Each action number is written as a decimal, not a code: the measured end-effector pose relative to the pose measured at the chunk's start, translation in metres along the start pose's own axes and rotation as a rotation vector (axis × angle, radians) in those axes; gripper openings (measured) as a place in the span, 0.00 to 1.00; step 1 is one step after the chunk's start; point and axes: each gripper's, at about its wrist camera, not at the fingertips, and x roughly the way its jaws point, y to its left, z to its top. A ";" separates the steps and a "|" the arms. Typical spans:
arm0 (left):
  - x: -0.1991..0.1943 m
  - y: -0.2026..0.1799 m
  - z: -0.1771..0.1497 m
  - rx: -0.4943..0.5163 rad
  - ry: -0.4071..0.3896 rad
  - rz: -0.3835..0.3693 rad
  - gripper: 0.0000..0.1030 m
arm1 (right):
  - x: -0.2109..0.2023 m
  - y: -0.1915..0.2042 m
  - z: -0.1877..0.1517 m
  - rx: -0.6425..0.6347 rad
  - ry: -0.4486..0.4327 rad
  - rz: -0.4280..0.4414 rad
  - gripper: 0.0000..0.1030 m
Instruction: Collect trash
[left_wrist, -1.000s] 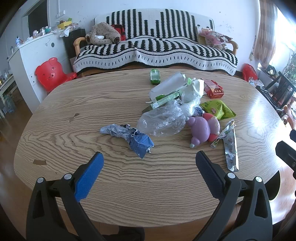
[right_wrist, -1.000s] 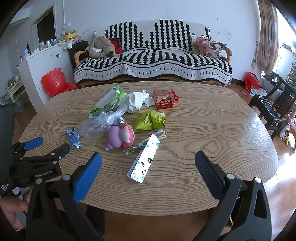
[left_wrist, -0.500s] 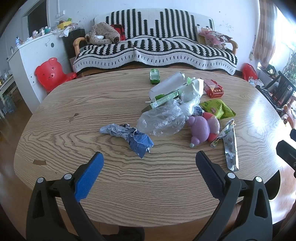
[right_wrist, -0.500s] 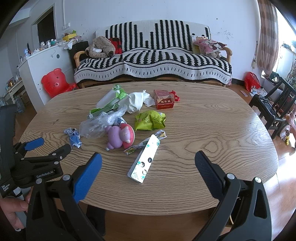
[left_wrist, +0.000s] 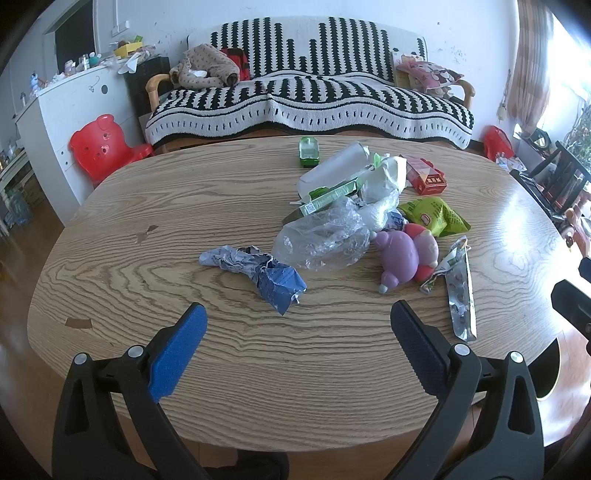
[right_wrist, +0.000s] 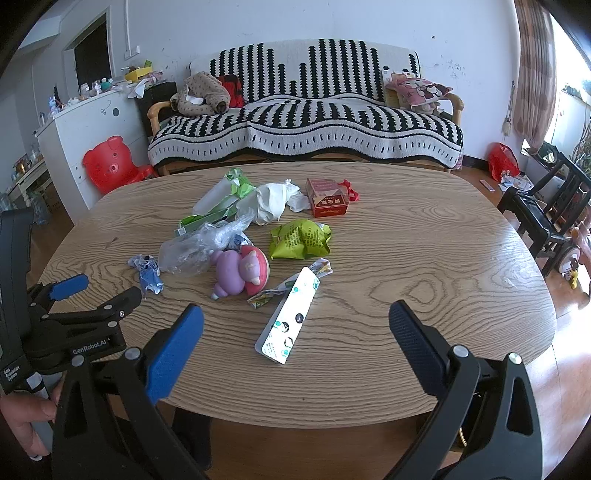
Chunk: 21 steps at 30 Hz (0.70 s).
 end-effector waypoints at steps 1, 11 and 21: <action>0.000 0.000 0.000 0.000 0.000 0.000 0.94 | 0.000 0.000 0.000 -0.001 0.000 0.000 0.94; 0.000 0.001 0.000 0.000 0.000 0.000 0.94 | 0.000 0.000 0.000 0.000 0.000 0.000 0.94; 0.003 -0.001 -0.003 0.000 0.002 0.002 0.94 | 0.000 -0.001 0.000 0.000 0.000 0.001 0.94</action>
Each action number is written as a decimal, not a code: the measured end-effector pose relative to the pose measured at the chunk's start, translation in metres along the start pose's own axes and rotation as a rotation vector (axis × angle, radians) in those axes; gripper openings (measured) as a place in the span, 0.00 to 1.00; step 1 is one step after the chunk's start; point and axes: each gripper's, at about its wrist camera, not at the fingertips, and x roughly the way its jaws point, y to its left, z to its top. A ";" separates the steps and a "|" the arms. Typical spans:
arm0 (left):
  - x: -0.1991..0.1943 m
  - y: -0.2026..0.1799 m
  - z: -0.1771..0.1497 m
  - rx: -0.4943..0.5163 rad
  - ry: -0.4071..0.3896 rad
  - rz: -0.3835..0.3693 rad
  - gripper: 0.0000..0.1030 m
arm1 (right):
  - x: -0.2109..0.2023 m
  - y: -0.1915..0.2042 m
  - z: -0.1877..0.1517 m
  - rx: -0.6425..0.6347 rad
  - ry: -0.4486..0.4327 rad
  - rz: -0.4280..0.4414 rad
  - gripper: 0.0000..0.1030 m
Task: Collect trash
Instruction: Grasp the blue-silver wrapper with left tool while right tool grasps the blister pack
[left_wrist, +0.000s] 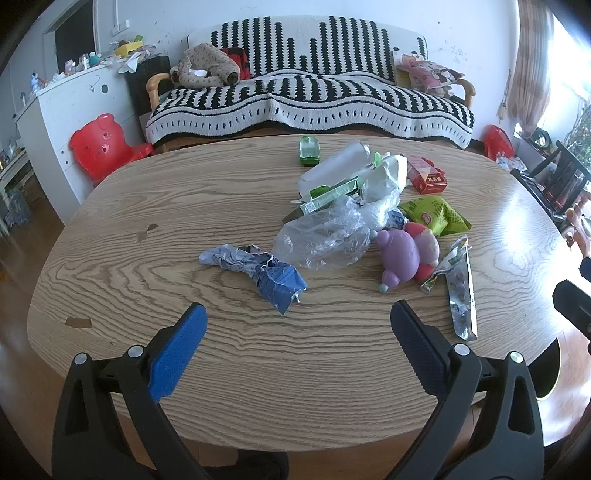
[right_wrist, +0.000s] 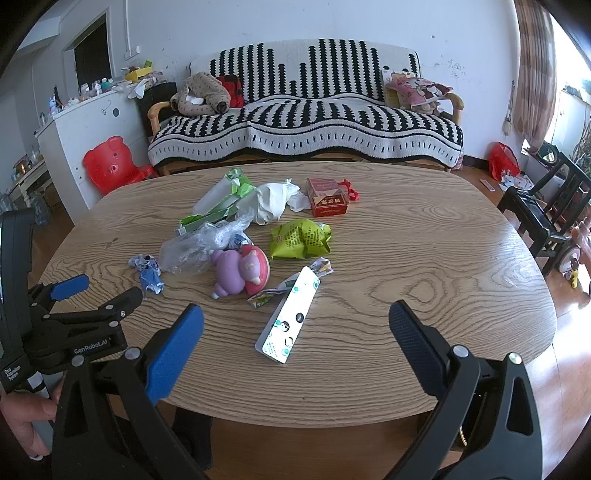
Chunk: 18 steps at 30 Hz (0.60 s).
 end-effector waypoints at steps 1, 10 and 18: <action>0.000 0.000 0.000 0.001 0.000 0.000 0.94 | 0.000 0.000 0.000 0.000 0.000 0.000 0.94; 0.006 0.017 -0.003 -0.043 0.018 0.007 0.94 | 0.006 -0.002 -0.002 0.017 0.019 0.011 0.94; 0.027 0.064 -0.006 -0.178 0.108 0.026 0.94 | 0.039 -0.018 -0.006 0.089 0.125 0.052 0.94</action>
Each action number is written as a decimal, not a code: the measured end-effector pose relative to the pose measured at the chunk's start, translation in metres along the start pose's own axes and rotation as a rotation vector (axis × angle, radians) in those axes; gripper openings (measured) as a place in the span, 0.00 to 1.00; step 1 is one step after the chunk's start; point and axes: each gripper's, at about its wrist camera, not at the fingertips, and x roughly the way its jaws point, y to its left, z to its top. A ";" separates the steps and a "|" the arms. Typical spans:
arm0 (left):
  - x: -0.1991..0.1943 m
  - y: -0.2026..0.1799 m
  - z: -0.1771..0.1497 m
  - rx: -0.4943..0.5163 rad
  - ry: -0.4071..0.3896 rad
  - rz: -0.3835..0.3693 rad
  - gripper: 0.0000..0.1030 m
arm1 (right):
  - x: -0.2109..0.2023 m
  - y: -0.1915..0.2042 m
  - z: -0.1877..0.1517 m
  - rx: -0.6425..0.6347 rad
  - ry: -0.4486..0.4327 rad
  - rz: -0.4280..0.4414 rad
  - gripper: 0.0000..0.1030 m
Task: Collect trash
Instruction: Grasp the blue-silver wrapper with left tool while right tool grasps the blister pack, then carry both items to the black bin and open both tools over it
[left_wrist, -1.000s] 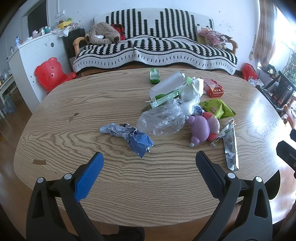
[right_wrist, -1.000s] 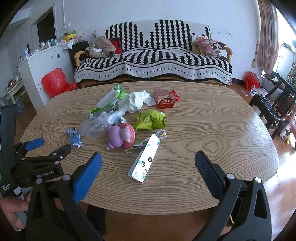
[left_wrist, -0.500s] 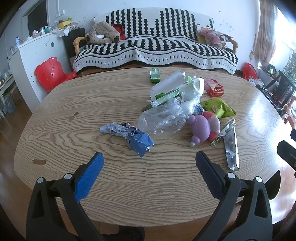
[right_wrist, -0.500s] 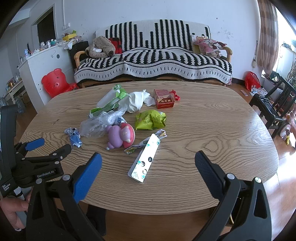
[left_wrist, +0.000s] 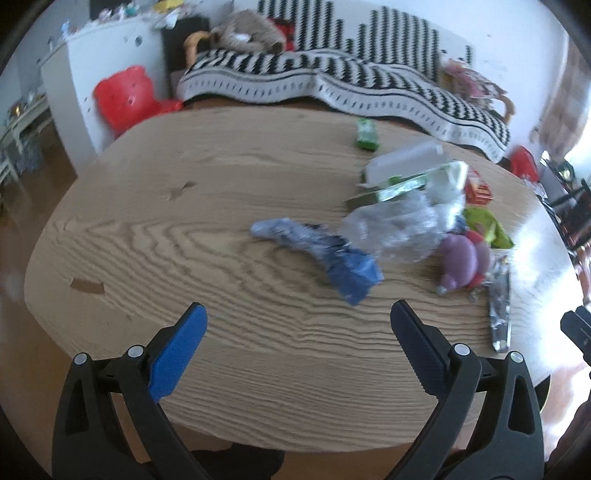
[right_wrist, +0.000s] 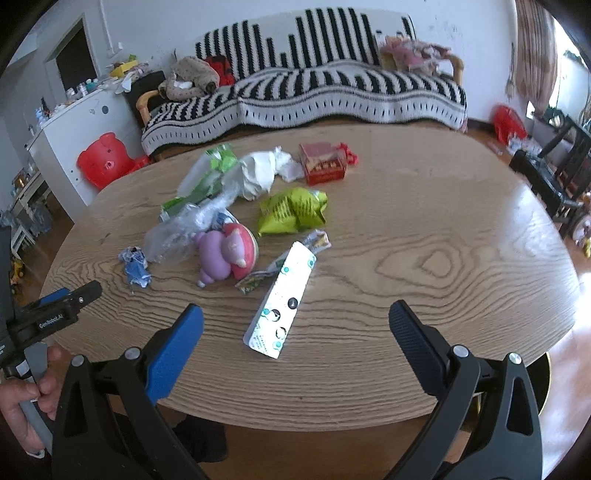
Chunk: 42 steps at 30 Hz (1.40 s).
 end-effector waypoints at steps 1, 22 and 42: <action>0.005 0.002 0.002 -0.013 0.019 -0.004 0.94 | 0.004 -0.002 0.001 0.005 0.006 0.000 0.94; 0.078 -0.032 0.020 0.041 0.078 0.087 0.66 | 0.108 0.017 0.009 -0.016 0.170 -0.021 0.77; 0.020 -0.065 0.025 0.128 -0.054 -0.038 0.23 | 0.056 -0.012 0.014 -0.024 0.062 -0.008 0.25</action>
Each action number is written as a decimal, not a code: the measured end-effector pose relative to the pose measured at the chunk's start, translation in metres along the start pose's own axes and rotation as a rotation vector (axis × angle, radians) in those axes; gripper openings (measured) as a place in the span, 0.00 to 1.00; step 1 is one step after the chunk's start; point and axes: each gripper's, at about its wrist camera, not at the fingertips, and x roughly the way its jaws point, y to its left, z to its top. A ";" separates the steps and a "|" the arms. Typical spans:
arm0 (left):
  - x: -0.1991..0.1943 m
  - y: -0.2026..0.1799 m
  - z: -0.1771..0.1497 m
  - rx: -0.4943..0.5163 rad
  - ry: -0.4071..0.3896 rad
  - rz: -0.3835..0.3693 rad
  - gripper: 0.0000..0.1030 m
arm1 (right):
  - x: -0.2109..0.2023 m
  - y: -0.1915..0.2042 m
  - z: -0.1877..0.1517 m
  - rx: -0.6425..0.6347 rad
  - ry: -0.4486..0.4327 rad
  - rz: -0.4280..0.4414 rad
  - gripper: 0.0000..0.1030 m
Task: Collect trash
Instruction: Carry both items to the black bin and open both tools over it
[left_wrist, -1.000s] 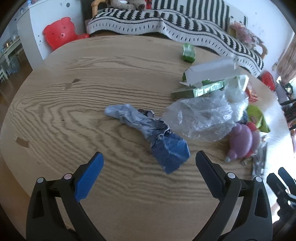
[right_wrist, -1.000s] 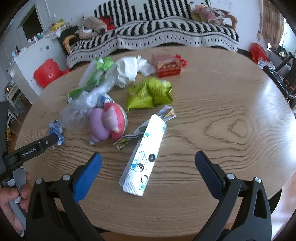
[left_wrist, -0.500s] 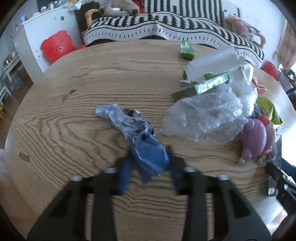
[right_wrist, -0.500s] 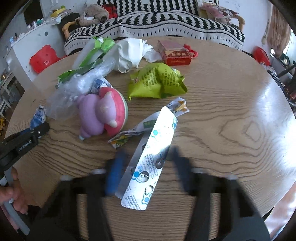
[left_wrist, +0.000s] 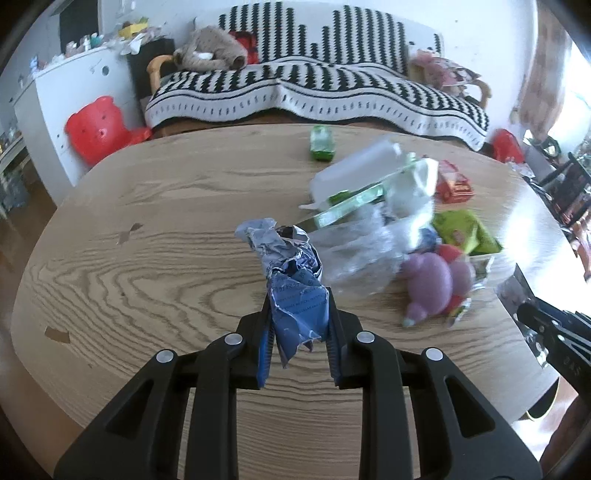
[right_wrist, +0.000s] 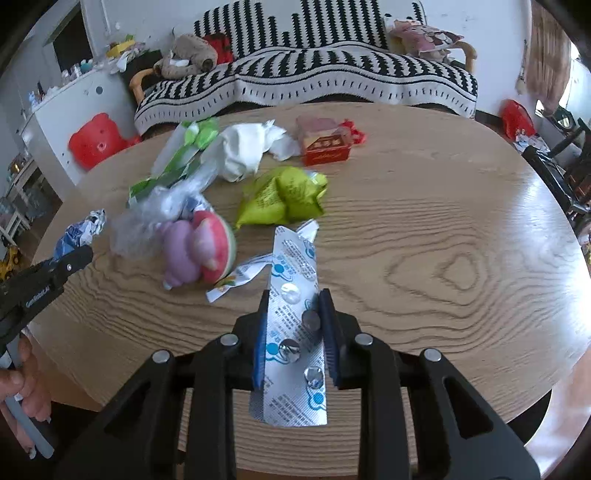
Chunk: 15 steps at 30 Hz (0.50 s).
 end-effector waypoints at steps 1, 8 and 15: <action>-0.002 -0.004 0.001 0.004 -0.004 -0.007 0.23 | -0.002 -0.002 0.000 0.008 -0.005 0.000 0.25; -0.023 -0.030 0.002 0.051 -0.056 -0.047 0.23 | -0.036 -0.033 0.005 0.067 -0.079 -0.002 0.25; -0.038 -0.087 -0.001 0.127 -0.089 -0.134 0.22 | -0.074 -0.089 -0.001 0.155 -0.137 -0.043 0.25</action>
